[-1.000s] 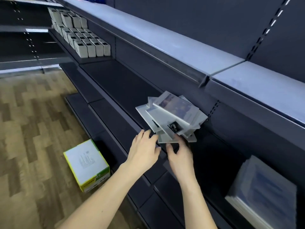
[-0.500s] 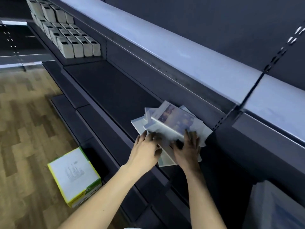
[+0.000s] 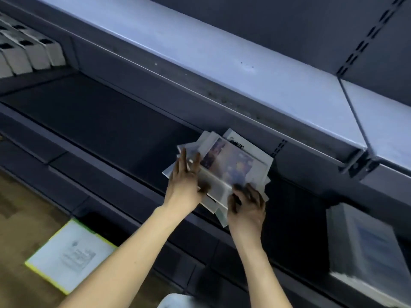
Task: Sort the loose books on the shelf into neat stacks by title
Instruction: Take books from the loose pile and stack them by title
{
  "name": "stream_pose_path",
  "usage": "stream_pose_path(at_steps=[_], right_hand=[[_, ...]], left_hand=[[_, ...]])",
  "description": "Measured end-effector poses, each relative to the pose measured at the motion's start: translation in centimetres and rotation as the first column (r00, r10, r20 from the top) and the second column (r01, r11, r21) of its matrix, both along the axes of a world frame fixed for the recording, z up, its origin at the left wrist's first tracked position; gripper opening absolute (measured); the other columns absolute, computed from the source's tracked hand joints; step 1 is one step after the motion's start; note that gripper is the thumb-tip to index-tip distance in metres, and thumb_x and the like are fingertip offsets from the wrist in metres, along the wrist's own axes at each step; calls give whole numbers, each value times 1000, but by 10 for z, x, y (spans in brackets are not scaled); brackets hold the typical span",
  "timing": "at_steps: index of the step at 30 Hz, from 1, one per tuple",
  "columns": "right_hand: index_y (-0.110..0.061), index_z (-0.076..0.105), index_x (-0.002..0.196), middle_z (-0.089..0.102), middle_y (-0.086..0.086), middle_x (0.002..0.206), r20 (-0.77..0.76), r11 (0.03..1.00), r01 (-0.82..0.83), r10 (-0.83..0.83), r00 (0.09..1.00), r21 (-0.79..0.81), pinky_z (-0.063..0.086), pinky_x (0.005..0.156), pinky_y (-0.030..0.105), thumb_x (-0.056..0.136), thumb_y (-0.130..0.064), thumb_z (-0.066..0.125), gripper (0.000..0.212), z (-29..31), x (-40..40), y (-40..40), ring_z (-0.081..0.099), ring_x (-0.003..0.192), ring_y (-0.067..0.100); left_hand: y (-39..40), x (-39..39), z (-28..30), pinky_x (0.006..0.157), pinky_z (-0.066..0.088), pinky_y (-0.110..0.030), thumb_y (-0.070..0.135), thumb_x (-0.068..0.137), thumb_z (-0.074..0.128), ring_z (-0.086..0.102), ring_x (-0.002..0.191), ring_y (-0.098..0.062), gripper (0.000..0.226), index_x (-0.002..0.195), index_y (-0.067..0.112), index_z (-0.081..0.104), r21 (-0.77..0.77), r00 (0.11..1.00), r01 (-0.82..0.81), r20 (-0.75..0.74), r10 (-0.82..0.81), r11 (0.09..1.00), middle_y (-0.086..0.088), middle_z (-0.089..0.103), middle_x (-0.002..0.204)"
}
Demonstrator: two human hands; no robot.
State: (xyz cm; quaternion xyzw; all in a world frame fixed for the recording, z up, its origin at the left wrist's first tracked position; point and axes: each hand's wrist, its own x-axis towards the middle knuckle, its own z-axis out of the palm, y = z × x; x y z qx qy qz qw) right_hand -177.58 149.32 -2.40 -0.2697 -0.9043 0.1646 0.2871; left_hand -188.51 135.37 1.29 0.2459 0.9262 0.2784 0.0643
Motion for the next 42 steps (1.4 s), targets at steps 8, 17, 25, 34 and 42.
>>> stream_pose_path(at_steps=[8,17,25,34,42], right_hand=[[-22,73,108,54,5,141,-51,975,90,-102,993,-201,39,110,44,87,-24,64,22,-1,22,-38,40,138,28],[-16,63,117,61,3,117,-117,829,197,-299,947,-524,33,87,4,100,-37,40,35,9,32,-38,52,111,19],[-34,62,105,63,-11,105,5,750,207,-263,965,-629,46,71,17,91,-38,67,16,27,26,-26,62,93,6],[-20,53,130,65,-1,119,43,602,297,-400,916,-741,54,94,42,94,-40,63,42,20,38,-28,64,105,22],[-24,58,106,65,2,95,6,569,303,-464,886,-764,59,56,27,100,-21,51,9,44,56,-10,68,77,17]], left_hand=[[0,-10,6,100,40,-42,43,92,55,41,125,-36,63,147,19,34,-81,985,56,-156,-68,995,-14,45,138],[-8,65,8,77,52,-32,33,91,53,62,99,-19,27,116,34,59,197,895,436,13,-447,878,8,68,107],[11,3,13,87,51,-37,27,93,54,50,117,-25,57,147,31,35,81,934,317,-198,-297,945,-2,50,133],[10,29,4,90,50,-35,28,97,48,53,113,-24,41,137,22,47,46,922,368,-148,-358,929,-5,48,132],[7,22,10,78,49,-30,24,97,48,60,101,-21,35,132,23,51,100,900,436,-60,-432,895,-2,60,118]])
